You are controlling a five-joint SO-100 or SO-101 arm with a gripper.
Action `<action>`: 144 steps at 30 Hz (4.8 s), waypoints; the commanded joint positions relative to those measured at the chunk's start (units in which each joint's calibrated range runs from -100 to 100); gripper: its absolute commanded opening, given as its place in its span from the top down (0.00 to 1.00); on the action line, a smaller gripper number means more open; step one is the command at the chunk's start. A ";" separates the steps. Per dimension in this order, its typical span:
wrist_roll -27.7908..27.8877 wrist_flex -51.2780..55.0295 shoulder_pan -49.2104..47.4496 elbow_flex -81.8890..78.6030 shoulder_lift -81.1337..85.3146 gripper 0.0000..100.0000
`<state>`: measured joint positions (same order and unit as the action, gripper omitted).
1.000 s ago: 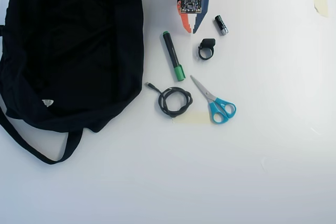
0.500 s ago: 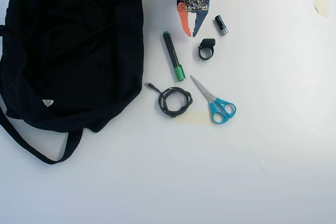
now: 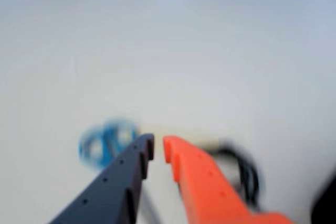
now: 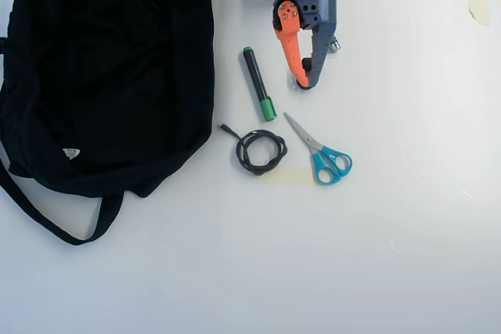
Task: Put the bike light into the black bag
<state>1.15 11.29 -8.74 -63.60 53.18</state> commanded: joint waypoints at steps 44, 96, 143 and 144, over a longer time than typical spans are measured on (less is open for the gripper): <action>0.84 26.26 0.74 46.62 -31.43 0.98; 14.90 66.92 -7.64 35.66 -32.10 0.98; 12.22 55.55 -6.44 31.97 -48.36 0.72; 12.28 55.55 -6.44 31.62 -48.36 0.72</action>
<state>13.11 66.60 -15.65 -31.76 4.52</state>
